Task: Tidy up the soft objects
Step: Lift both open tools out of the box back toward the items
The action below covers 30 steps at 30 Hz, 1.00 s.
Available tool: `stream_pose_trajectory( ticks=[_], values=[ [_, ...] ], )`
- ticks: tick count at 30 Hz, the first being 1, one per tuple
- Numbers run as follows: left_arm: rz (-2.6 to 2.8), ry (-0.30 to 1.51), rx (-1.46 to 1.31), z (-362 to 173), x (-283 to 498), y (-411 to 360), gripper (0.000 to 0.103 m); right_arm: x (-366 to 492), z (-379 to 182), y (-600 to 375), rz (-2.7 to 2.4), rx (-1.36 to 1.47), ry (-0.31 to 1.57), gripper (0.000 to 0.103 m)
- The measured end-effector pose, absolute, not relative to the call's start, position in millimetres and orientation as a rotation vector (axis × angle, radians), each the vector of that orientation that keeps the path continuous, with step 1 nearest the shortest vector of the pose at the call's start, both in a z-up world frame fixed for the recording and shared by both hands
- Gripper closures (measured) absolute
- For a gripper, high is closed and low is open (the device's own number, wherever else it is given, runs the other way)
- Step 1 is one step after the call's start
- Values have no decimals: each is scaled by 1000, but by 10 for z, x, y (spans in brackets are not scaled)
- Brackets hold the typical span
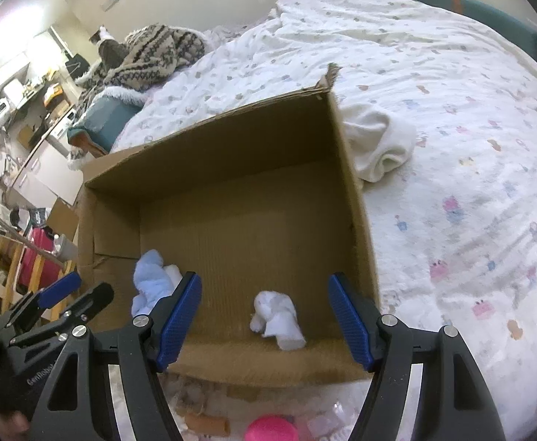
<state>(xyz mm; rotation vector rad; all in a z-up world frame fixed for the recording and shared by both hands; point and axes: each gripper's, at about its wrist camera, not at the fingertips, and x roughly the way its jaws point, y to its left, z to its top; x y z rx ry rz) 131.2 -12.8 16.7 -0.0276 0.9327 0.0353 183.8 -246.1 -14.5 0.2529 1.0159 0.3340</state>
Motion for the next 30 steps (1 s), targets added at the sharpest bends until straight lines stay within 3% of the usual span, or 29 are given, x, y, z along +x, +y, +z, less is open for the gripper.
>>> stream_pose_trajectory(
  ticks=[30],
  values=[
    [52, 969, -63, 172, 533, -77, 35, 1147, -22, -2818, 275, 275, 1017, 28]
  ],
)
